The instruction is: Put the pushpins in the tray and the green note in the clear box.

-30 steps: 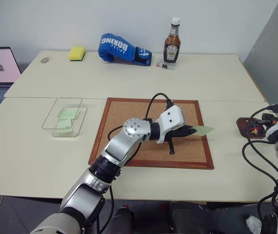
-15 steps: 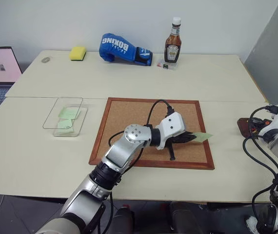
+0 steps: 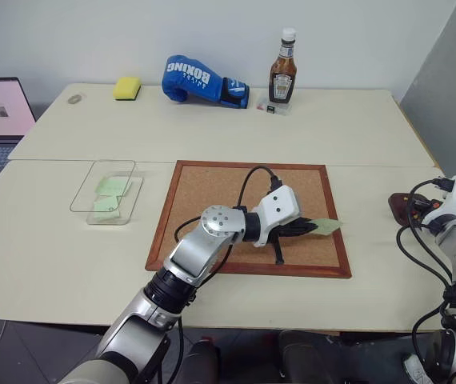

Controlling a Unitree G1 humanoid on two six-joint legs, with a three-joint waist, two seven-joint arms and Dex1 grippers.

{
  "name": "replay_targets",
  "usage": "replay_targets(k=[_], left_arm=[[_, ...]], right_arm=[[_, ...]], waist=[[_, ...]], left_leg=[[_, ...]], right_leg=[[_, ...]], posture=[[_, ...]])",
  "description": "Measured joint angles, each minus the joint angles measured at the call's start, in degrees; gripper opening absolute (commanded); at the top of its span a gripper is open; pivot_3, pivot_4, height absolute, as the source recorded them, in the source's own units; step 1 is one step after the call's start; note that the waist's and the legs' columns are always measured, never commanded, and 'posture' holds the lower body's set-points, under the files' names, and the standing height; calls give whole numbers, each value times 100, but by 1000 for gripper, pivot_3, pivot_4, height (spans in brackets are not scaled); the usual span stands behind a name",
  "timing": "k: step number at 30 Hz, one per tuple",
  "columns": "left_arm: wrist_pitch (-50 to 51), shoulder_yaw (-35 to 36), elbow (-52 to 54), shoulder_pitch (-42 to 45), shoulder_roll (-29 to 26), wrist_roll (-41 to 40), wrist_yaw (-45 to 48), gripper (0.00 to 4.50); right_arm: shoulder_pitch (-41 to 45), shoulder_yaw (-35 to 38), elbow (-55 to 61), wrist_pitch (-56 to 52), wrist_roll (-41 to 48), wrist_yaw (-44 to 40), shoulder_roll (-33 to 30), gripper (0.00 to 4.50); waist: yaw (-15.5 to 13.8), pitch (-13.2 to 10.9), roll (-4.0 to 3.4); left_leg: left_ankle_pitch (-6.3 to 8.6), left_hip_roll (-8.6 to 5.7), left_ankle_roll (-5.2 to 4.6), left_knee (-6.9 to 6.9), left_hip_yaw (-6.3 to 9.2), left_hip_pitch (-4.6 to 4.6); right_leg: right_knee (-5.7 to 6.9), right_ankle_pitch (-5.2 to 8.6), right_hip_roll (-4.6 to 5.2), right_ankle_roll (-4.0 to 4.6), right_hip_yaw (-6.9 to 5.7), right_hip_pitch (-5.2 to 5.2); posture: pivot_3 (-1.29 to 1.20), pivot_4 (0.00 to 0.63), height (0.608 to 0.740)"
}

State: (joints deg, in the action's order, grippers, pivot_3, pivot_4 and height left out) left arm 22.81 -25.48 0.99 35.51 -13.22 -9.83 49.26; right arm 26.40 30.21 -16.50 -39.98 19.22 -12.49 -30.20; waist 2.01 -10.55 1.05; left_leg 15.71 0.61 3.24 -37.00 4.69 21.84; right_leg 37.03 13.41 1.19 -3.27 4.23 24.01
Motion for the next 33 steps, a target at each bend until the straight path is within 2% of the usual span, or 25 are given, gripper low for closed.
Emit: replay_targets(k=[6, 10, 11, 14, 19, 24, 29, 33], left_arm=[[88, 8, 133, -67, -8, -5, -39, 0], [128, 8, 143, -99, -7, -6, -45, 0], [150, 8, 143, -99, -7, -5, -47, 0], [154, 9, 143, -98, -6, -5, -48, 0], [210, 153, 143, -97, -29, -41, -69, 0], [623, 892, 142, -75, -208, -302, -310, 0], [803, 1745, -122, 15, -624, -308, -825, 0], [764, 2376, -338, 2, -1012, -71, -1497, 0]], right_arm=[[0, -28, -33, 115, -2, 3, -62, 2853], [-1, -36, -56, 188, -6, 7, -86, 3585], [-2, -46, -56, 202, -8, 11, -90, 3951], [-7, -71, -56, 241, -23, 21, -110, 4431], [-272, -355, 291, 397, -205, -83, -280, 4431], [-872, -970, 2043, 235, 12, -751, -342, 4431], [-906, -1492, 3632, -396, 939, -1334, -235, 4431], [-270, -1985, 4601, -979, 1792, -1459, -38, 4431]], waist=[[-1, 0, 0], [0, 0, 0], [0, 0, 0], [0, 0, -1], [-2, 2, -3], [78, 2, -5], [133, 1, -4], [111, 1, -4]], left_leg=[[0, 0, 0, 0, 0, 0], [0, 0, 0, -1, 0, -1], [0, 0, 0, -2, 0, -1], [0, 0, 0, -2, 0, -1], [0, 0, 0, -2, 0, -1], [-1, 5, 0, -5, 3, -4], [-1, 6, 0, -7, 11, -10], [-1, 7, 0, -8, 21, -8]], right_leg=[[0, -1, 0, 1, 0, 0], [2, -1, 0, 1, 0, 0], [3, -1, 0, 1, 0, 0], [4, -1, 0, 1, 0, -1], [3, -1, 0, 1, 0, 0], [9, 14, -4, -26, -1, -1], [21, 12, -6, -26, -5, -1], [19, 11, -6, -25, -14, -3]], posture=[[0, 150, 740], [0, 150, 740], [0, 150, 740], [0, 150, 740], [0, 150, 740], [0, 150, 740], [0, 150, 740], [0, 150, 740]])
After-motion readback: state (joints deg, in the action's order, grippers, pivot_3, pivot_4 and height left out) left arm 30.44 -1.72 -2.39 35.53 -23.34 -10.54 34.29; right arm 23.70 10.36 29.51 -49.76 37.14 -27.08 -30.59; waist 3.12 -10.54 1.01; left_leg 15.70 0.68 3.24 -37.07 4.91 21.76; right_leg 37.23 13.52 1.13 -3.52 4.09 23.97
